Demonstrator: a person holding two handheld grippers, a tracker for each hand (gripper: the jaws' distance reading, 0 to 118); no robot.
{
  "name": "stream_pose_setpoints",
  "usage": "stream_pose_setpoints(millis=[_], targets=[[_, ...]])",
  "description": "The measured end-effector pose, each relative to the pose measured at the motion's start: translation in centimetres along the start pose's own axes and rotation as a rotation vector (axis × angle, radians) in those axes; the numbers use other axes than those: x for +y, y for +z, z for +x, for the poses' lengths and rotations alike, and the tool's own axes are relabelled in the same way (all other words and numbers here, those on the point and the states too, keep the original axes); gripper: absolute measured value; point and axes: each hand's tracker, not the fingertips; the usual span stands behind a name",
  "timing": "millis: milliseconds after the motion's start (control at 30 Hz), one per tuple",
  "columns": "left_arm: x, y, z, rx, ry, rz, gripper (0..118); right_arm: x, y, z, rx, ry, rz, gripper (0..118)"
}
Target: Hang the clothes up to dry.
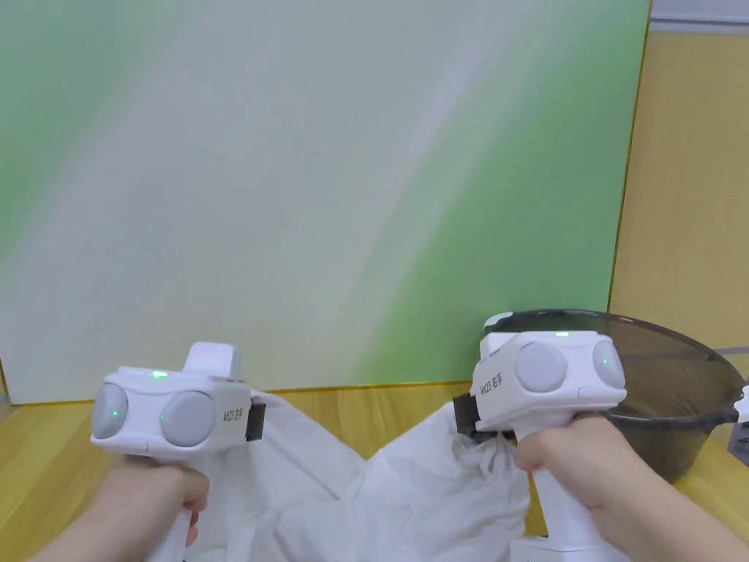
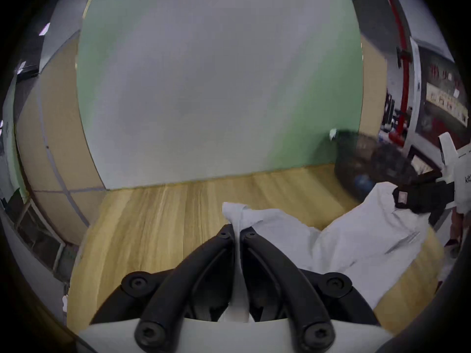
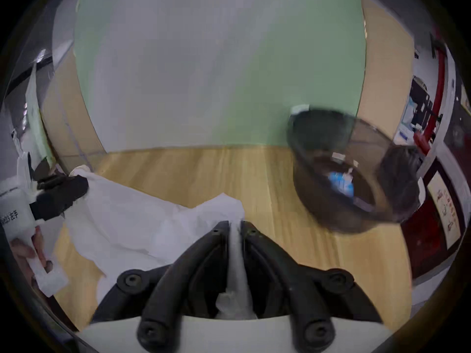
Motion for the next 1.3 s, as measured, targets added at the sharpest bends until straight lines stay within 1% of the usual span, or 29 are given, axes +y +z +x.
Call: stream_pose_setpoints(millis=[33, 67, 100, 133, 167, 200, 300, 367, 400, 433, 467, 500, 533, 567, 600, 633, 667, 700, 800, 867, 900, 933, 1033, 1133, 1300], targets=[[1.3, 1.4, 0.0, 0.006, 0.018, 0.046, 0, 1.1, 1.3, -0.4, 0.008, 0.056, 0.019, 7], [2.3, 2.5, -0.1, -0.009, 0.009, 0.066, 0, 1.8, 2.6, -0.7, -0.004, 0.068, 0.068, 7], [3.7, 3.9, -0.1, 0.003, 0.004, 0.105, 0, 2.9, 4.1, -1.1, -0.029, 0.098, 0.094, 7], [5.0, 5.3, -0.2, 0.002, -0.016, 0.125, 0, 3.9, 5.7, -1.4, -0.056, 0.118, 0.147, 7], [6.1, 6.5, -0.4, 0.012, -0.011, 0.174, 0, 4.8, 7.0, -1.5, -0.065, 0.13, 0.166, 7], [7.6, 8.0, -0.6, 0.03, -0.017, 0.208, 0, 6.1, 8.1, -1.1, -0.059, 0.113, 0.223, 7], [11.5, 11.9, -1.4, 0.043, -0.007, 0.291, 0, 9.3, 12.2, -1.0, -0.04, 0.08, 0.278, 7], [13.9, 14.3, -1.7, 0.045, -0.023, 0.321, 0, 11.1, 15.3, -1.2, -0.092, 0.095, 0.368, 7], [15.0, 15.7, -1.9, 0.072, -0.006, 0.39, 0, 12.2, 16.6, -1.4, -0.118, 0.137, 0.374, 7], [16.1, 17.0, -1.9, 0.077, -0.027, 0.39, 0, 13.0, 18.2, -1.5, -0.134, 0.12, 0.422, 7], [16.9, 18.1, -2.1, 0.094, -0.017, 0.428, 0, 13.8, 19.5, -1.8, -0.137, 0.132, 0.424, 7], [18.0, 19.3, -2.4, 0.09, -0.016, 0.429, 0, 14.5, 21.1, -1.6, -0.149, 0.115, 0.471, 7], [18.9, 20.4, -2.8, 0.1, -0.002, 0.467, 0, 15.4, 22.5, -1.5, -0.172, 0.126, 0.484, 7], [19.7, 21.2, -3.0, 0.123, 0.006, 0.477, 0, 15.9, 23.7, -1.3, -0.194, 0.116, 0.52, 7], [20.5, 22.1, -3.4, 0.135, 0.001, 0.482, 0, 16.5, 25.0, -1.3, -0.216, 0.135, 0.525, 7], [21.1, 23.2, -3.8, 0.159, 0.018, 0.517, 0, 17.0, 26.2, -1.0, -0.24, 0.117, 0.561, 7], [21.7, 23.9, -4.1, 0.183, 0.013, 0.527, 0, 17.4, 27.0, -0.7, -0.251, 0.123, 0.549, 7], [22.3, 24.6, -4.5, 0.19, 0.002, 0.541, 0, 17.7, 28.1, -0.3, -0.275, 0.111, 0.58, 7], [23.3, 26.4, -5.8, 0.234, 0.02, 0.577, 0, 18.2, 30.0, 0.6, -0.326, 0.117, 0.585, 7], [23.6, 27.0, -6.9, 0.234, 0.037, 0.58, 0, 18.3, 30.8, 1.3, -0.347, 0.082, 0.599, 7], [23.8, 27.2, -7.3, 0.24, 0.047, 0.585, 0, 18.4, 31.1, 1.5, -0.399, 0.079, 0.56, 7], [23.9, 27.3, -7.4, 0.238, 0.05, 0.58, 0, 18.4, 31.4, 1.7, -0.374, 0.072, 0.582, 7], [24.0, 27.3, -7.4, 0.251, 0.06, 0.568, 0, 18.3, 31.7, 1.9, -0.349, 0.054, 0.574, 7], [23.7, 27.5, -6.7, 0.265, 0.037, 0.579, 0, 18.2, 31.5, 1.4, -0.364, 0.069, 0.581, 7], [24.2, 27.4, -6.5, 0.282, 0.031, 0.587, 0, 19.3, 31.3, 1.5, -0.35, 0.065, 0.581, 7]])
